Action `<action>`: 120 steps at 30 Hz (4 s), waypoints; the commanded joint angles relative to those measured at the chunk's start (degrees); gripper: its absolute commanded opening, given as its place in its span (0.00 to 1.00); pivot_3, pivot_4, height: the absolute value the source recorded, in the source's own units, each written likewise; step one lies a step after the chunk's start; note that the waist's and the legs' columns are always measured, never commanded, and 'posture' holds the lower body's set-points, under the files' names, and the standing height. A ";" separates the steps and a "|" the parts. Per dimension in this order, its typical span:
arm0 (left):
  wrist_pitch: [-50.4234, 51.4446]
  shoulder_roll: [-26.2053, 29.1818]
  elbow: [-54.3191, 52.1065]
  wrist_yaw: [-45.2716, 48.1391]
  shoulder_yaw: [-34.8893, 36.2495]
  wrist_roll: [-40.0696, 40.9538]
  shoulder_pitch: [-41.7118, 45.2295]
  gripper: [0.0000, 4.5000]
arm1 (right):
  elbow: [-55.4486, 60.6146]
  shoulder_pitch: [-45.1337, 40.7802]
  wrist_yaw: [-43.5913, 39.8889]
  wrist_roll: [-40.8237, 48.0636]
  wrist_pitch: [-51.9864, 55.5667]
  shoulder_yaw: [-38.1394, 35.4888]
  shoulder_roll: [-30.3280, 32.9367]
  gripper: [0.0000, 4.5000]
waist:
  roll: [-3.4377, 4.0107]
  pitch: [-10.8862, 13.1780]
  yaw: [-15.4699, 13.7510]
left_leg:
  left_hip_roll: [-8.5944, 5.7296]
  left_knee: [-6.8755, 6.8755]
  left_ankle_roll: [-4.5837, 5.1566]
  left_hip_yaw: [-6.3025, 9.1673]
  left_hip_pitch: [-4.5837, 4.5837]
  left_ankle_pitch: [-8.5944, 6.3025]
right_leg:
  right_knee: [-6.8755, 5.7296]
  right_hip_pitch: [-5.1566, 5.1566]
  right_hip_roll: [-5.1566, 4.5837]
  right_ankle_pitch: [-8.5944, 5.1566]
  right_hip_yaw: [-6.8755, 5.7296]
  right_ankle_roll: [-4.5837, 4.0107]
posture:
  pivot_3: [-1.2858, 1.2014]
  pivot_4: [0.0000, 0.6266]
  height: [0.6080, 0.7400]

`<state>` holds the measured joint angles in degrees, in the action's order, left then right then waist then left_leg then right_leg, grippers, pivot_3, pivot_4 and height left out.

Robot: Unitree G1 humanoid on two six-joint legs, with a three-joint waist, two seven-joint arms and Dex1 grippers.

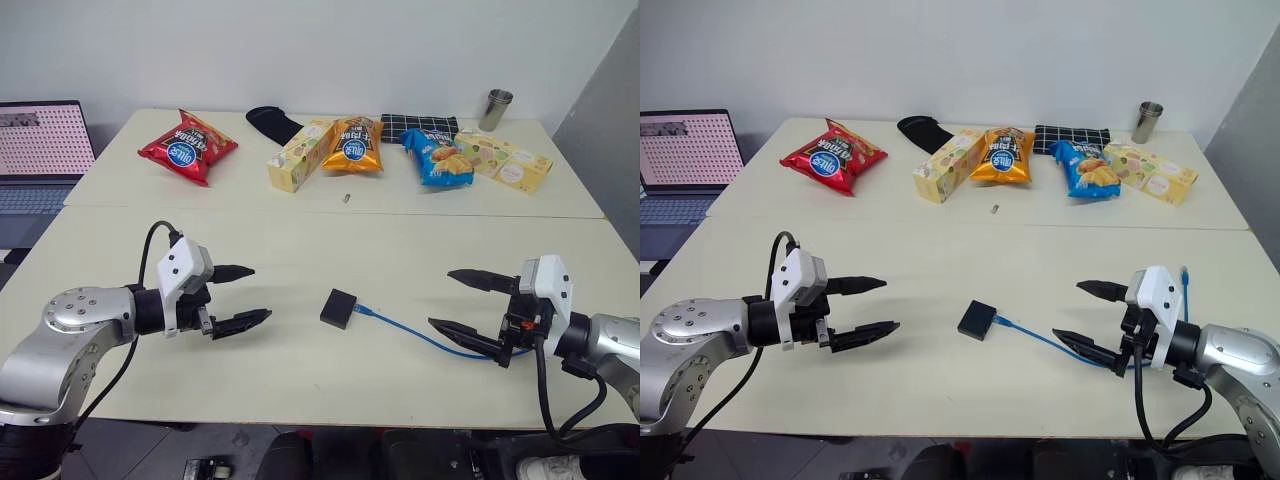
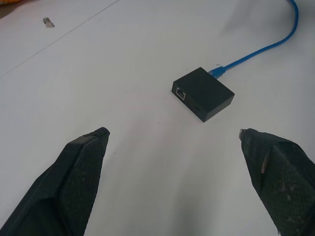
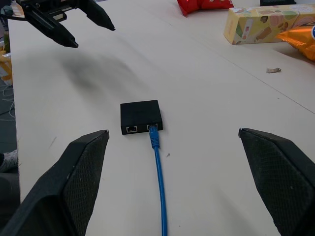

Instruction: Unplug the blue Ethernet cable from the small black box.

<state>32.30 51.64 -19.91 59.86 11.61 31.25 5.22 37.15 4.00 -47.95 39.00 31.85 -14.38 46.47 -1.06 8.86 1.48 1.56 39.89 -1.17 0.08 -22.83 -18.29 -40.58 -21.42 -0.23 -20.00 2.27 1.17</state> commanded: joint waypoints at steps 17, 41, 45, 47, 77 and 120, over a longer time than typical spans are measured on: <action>-2.91 0.92 -3.07 3.15 0.16 1.38 -3.62 1.00 | 1.82 -0.24 3.90 -4.50 0.74 6.51 -0.78 1.00 | 0.00 0.00 0.02 | 0.01 0.00 0.00 0.00 0.00 0.00 | 0.05 0.02 0.01 0.00 0.00 0.00 | 0.52 0.24 1.00; -0.38 1.47 -5.34 9.22 -8.86 3.58 0.43 1.00 | -24.03 -17.82 8.75 -31.24 -8.63 35.65 -19.23 0.76 | 0.03 0.02 0.13 | 0.02 0.02 -0.11 0.00 -0.02 0.06 | -0.12 -0.11 0.06 0.00 0.01 -0.01 | 0.52 0.24 1.00; -0.30 1.55 -5.15 8.97 -8.48 3.34 0.13 1.00 | -24.56 -18.22 7.56 -31.56 -8.68 35.29 -19.20 0.57 | 0.02 0.02 0.12 | 0.02 0.02 -0.10 0.00 -0.02 0.06 | -0.12 -0.11 0.06 0.00 0.01 -0.01 | 0.52 0.24 1.00; -0.48 1.30 -4.37 8.49 -8.43 2.83 0.07 1.00 | -24.86 -18.94 6.58 -32.04 -8.86 35.42 -18.80 0.47 | 0.02 0.02 0.13 | 0.02 0.02 -0.10 0.01 -0.02 0.06 | -0.12 -0.11 0.06 0.00 0.02 -0.01 | 0.52 0.24 1.00; 23.61 -14.44 6.68 -6.73 -2.74 22.19 12.13 0.90 | -36.26 -35.05 11.13 -55.51 -66.21 37.10 -13.83 0.03 | -0.01 0.01 0.34 | 0.06 0.13 -0.14 -0.03 -0.04 0.08 | -0.30 -0.23 0.05 0.00 -0.01 -0.01 | 0.52 0.24 1.00; 4.28 -8.65 11.01 15.91 -15.68 6.39 16.48 0.18 | -9.83 -28.29 3.69 2.31 7.22 27.90 -11.94 0.46 | 0.00 0.02 0.19 | 0.02 0.10 -0.11 0.06 -0.08 0.06 | -0.16 -0.15 0.02 0.00 -0.05 -0.01 | 0.52 0.24 1.00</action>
<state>38.20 42.58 -8.31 74.22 -3.92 37.90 20.76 27.23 -23.28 -45.43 38.92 36.17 14.68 35.77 -1.06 8.88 1.67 1.59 39.99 -1.28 0.14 -22.91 -18.23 -40.73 -21.57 -0.21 -20.00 2.23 1.17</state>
